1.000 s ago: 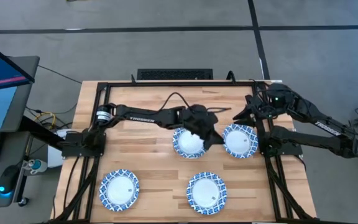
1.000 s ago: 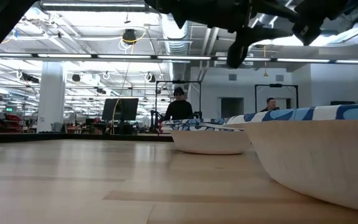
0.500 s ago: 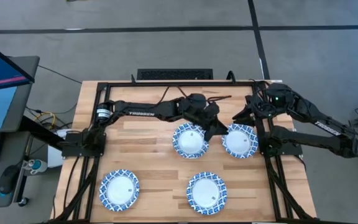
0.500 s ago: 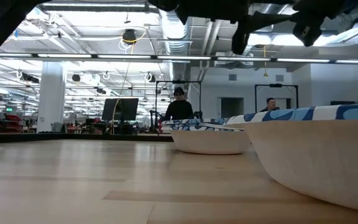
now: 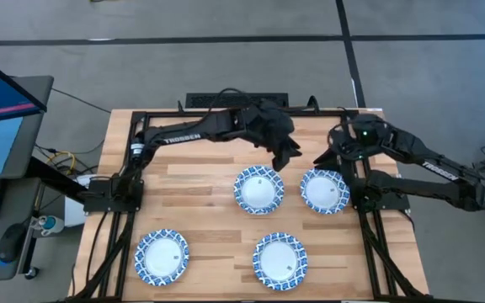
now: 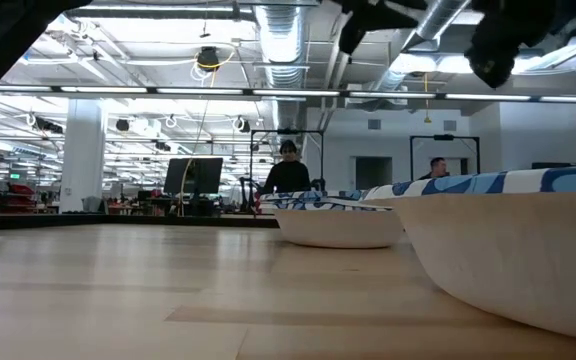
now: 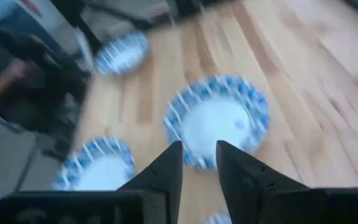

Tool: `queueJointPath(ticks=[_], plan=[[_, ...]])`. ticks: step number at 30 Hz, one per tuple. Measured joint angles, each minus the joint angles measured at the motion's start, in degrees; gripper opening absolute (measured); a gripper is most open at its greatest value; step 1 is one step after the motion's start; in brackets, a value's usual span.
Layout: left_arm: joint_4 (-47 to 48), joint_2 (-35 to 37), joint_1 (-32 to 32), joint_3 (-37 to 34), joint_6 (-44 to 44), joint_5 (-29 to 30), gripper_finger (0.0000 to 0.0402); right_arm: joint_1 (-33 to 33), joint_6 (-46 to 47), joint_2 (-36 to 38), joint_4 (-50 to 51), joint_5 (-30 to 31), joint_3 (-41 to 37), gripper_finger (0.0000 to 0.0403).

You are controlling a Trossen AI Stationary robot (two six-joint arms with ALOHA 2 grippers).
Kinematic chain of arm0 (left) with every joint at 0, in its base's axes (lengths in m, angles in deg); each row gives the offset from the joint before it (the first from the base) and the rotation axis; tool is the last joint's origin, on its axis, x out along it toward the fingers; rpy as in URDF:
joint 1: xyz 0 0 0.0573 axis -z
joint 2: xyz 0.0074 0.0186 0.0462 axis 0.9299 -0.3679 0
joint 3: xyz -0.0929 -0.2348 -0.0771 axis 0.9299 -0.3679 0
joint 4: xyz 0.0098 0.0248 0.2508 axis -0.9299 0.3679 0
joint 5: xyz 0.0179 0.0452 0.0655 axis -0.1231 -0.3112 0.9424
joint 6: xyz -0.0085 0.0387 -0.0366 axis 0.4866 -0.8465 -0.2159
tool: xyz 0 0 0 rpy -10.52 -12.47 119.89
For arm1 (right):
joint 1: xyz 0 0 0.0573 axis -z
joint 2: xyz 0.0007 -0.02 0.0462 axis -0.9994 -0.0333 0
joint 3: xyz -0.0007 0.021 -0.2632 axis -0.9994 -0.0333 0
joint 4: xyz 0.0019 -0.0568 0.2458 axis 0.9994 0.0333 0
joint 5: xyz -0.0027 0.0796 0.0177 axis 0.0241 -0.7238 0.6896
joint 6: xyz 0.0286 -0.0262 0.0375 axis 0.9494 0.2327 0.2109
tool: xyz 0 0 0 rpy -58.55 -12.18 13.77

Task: Nest bowls inside each other
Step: Stack the white bowl on top of the other white bowl

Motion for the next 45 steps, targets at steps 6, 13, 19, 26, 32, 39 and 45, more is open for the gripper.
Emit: queueJointPath(ticks=[6, 13, 19, 26, 32, 39, 45], plan=[[4.90, -0.14, -3.08, -0.06, -1.83, -4.56, 0.0116, 0.01, -5.61, 0.08, 13.05, 7.86, 0.00, 0.0120], [3.24, -0.14, -4.13, -0.07, -5.45, -4.49, 0.0116, -0.01, -6.30, 0.08, 16.61, 15.96, 0.00, 0.0120], [3.06, 0.02, -4.46, -0.07, -7.24, -3.97, 0.0116, -0.01, -9.98, 0.08, 22.28, 25.97, 0.00, 0.0120], [-0.27, 1.22, -4.46, -0.07, -9.86, -2.97, 0.0116, 0.01, -10.27, 0.08, 22.85, 27.71, 0.00, 0.0120], [-0.58, 2.81, -4.55, 0.00, -9.97, -0.11, 0.0116, 0.04, -10.38, 0.08, 23.24, 28.24, 0.00, 0.0120], [1.86, 3.92, -4.55, -0.02, -11.19, -0.06, 0.0116, 0.04, -10.78, 1.14, 23.89, 28.91, 0.00, 0.0120], [4.33, 4.73, -4.46, -0.09, -10.98, 0.01, 0.0116, 0.50, -11.20, 9.01, 24.19, 29.00, 0.00, 0.0120]])
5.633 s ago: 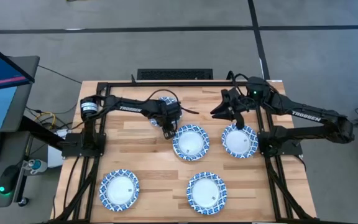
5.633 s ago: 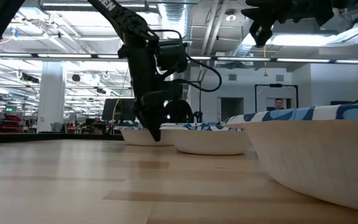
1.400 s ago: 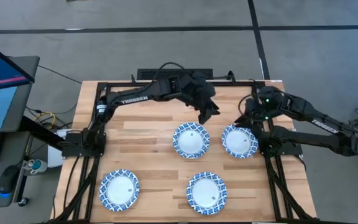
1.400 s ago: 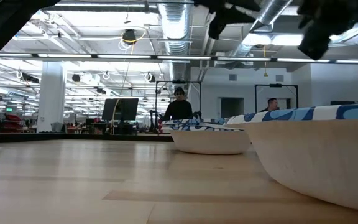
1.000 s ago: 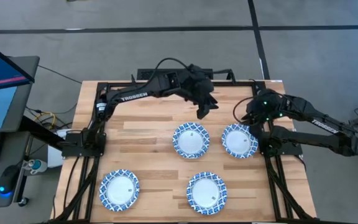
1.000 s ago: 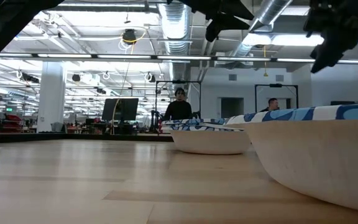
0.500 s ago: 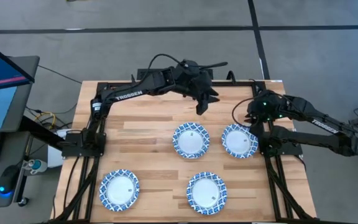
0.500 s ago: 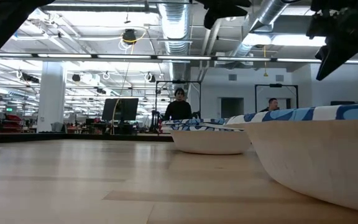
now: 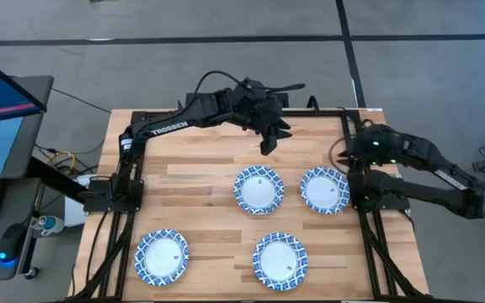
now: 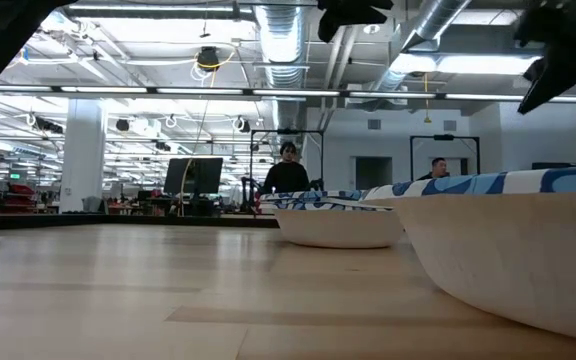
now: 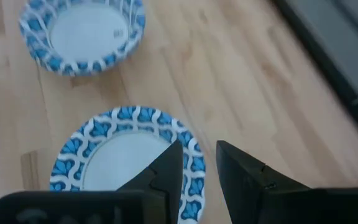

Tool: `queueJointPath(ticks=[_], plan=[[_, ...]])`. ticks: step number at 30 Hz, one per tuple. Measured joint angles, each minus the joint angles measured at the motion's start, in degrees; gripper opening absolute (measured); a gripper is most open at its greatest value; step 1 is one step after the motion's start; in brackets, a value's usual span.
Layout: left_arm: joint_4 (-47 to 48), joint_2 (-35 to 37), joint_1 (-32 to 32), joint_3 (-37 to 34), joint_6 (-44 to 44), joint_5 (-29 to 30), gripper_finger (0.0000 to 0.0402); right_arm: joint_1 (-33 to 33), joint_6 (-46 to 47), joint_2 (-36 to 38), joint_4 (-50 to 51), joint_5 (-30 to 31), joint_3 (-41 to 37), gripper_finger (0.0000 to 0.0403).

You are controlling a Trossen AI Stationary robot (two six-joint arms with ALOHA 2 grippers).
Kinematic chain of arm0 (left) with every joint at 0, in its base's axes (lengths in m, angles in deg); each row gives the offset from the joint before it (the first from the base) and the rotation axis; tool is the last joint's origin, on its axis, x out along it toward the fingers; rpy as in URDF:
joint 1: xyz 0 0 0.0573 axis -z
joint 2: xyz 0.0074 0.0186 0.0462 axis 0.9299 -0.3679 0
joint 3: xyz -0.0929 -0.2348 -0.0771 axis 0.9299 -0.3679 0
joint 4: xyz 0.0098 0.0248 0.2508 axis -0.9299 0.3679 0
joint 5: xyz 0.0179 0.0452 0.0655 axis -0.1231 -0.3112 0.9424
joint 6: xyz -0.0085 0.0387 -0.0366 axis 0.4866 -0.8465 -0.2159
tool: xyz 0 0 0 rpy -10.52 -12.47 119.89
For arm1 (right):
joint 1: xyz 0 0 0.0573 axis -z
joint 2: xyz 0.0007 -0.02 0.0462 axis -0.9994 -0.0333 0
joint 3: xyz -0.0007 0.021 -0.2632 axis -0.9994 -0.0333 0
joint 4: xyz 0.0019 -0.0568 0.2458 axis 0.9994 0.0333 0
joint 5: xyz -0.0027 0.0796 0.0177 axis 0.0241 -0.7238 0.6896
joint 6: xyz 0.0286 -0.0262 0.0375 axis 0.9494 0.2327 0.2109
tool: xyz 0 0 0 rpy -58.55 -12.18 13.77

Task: Nest bowls inside each other
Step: Stack the white bowl on top of the other white bowl

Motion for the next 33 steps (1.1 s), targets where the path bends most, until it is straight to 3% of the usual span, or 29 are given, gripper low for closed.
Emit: queueJointPath(ticks=[6, 13, 19, 33], plan=[[-0.57, 0.07, 0.02, 0.02, 0.06, 2.25, 0.0116, 1.23, 0.33, 9.78, 0.17, -0.28, 0.00, 0.0120], [-5.12, 0.05, 0.00, 0.02, 5.03, 6.07, 0.0116, 1.30, 0.32, 10.79, 0.15, -0.61, -0.22, 0.0120], [-10.50, 0.03, 0.36, 0.02, 7.91, 6.73, 0.0116, 1.31, -0.26, 6.45, 0.17, -2.32, -0.22, 0.0120], [-9.97, 4.00, 1.55, 0.04, 5.28, 8.61, 0.0116, 1.31, -0.69, -12.54, 0.10, -3.44, -0.22, 0.0120]])
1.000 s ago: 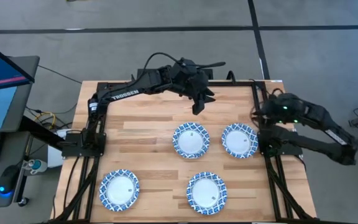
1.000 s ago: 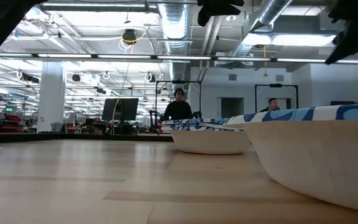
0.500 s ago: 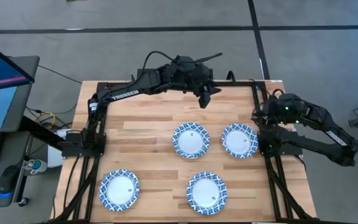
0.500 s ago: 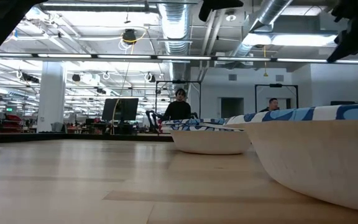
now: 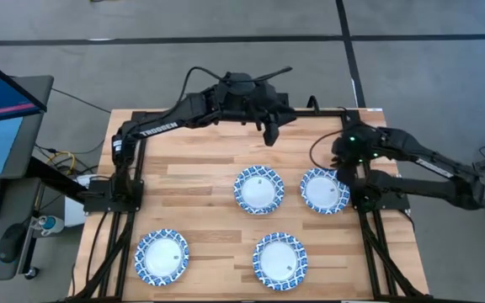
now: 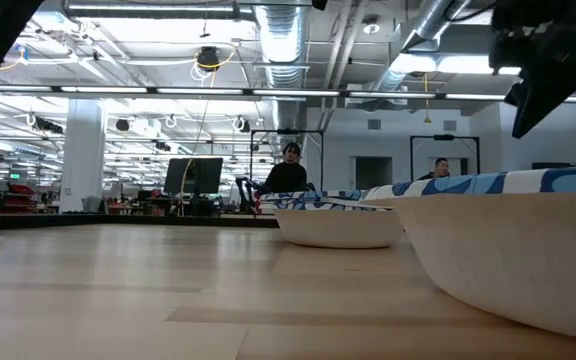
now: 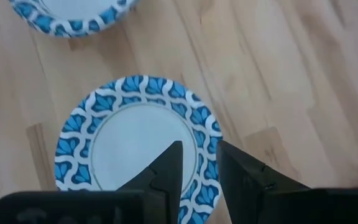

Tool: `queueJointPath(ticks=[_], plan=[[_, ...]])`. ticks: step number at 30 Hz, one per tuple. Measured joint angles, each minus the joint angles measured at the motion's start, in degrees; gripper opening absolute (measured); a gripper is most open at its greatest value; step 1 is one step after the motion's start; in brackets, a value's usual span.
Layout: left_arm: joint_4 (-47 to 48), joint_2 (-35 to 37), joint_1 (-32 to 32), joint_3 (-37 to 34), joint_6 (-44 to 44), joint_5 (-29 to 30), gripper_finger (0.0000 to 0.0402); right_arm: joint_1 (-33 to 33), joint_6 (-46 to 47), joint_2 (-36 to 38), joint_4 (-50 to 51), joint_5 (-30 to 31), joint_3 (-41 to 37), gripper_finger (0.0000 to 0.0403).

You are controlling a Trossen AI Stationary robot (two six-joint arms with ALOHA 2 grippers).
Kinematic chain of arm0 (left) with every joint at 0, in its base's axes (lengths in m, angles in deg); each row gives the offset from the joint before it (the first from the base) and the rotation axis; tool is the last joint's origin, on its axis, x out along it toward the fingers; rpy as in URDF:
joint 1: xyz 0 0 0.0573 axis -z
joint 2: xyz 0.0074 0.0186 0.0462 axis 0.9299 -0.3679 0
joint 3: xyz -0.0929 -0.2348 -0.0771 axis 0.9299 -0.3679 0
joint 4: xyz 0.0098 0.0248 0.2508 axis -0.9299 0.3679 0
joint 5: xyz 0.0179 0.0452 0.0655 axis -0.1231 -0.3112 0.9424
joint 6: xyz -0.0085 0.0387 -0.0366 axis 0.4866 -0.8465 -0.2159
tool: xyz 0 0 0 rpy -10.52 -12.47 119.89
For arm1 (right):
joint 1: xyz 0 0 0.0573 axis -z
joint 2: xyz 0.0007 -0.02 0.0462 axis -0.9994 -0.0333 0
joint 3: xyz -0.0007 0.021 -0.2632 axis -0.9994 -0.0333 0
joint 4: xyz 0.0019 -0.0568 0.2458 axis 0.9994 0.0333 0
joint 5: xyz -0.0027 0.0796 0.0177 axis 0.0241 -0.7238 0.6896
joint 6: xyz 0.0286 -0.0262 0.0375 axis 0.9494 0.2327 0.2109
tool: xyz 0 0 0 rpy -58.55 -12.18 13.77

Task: Nest bowls inside each other
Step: Stack the white bowl on top of the other white bowl

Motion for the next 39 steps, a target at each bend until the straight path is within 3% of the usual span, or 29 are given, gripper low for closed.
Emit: queueJointPath(ticks=[15, 22, 28, 39], plan=[[6.03, 2.41, -0.02, 0.00, -6.39, 0.96, 0.0116, -0.02, 0.02, -20.15, -0.15, 0.57, 0.00, 0.0120], [6.91, 2.99, -0.26, 0.00, -8.42, -1.96, 0.0116, -0.02, 0.04, -28.87, -2.29, 0.59, 0.00, 0.0120], [7.56, 3.61, -0.46, 0.00, -9.04, -2.12, 0.0116, -0.02, 0.13, -33.03, -9.79, 0.58, 0.02, 0.0120], [9.53, 4.12, -1.44, 0.00, -9.26, -2.10, 0.0116, -0.02, -5.88, -35.17, -9.15, 3.85, 0.04, 0.0120]])
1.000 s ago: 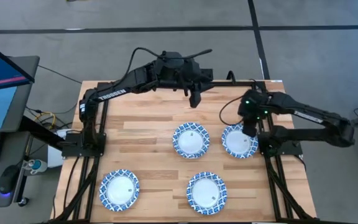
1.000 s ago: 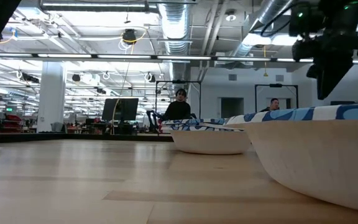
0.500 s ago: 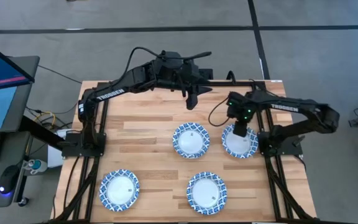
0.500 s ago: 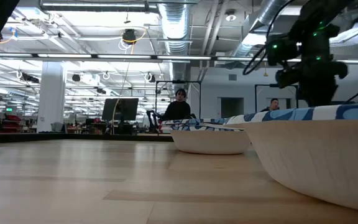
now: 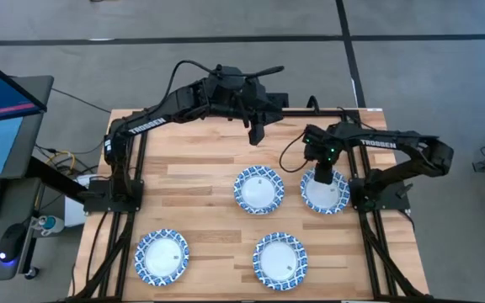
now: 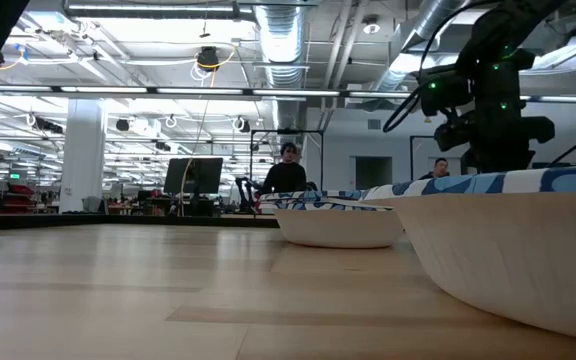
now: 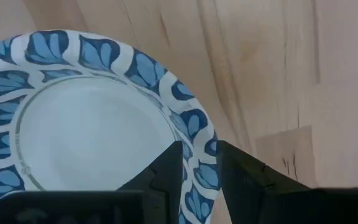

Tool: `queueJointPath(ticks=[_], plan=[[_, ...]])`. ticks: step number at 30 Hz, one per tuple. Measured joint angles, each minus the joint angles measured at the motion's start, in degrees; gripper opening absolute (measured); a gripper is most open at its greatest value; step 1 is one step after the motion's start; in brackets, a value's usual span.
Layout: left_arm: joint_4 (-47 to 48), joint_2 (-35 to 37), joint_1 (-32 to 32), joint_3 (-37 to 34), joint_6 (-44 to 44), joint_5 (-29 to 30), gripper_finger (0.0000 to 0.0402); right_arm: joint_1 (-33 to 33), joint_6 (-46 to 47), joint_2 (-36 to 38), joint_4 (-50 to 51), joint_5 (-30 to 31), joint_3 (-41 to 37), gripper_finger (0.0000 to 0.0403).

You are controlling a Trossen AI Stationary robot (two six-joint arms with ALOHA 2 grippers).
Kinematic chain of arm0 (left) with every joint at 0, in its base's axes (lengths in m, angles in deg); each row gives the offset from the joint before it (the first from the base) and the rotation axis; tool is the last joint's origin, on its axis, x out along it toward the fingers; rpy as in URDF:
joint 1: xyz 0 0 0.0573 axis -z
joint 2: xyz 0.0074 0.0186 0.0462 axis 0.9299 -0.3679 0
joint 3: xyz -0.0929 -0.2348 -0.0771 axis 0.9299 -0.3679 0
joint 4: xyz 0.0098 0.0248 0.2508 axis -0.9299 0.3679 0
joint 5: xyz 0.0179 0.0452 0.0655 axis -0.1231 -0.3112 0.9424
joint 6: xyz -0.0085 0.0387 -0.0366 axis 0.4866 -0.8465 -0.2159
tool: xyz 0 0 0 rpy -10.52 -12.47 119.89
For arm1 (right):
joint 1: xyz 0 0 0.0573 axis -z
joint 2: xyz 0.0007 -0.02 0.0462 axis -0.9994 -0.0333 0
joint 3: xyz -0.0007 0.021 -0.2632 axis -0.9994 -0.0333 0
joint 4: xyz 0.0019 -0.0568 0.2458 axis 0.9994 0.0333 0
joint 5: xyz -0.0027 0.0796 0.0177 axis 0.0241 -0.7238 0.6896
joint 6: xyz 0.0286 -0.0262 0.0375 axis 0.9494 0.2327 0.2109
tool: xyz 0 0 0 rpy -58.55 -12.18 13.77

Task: Nest bowls inside each other
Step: Stack the white bowl on top of the other white bowl

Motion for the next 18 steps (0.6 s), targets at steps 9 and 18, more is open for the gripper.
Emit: queueJointPath(ticks=[9, 18], plan=[[-0.11, -0.02, -0.13, 0.00, 0.31, 0.11, 0.0116, -0.31, -6.96, 0.05, 1.80, 0.08, 0.02, 0.0120], [-0.15, -0.02, -0.15, 0.00, 1.51, 0.54, 0.0116, -0.37, -7.19, 0.09, 1.22, 0.16, 0.02, 0.0120]])
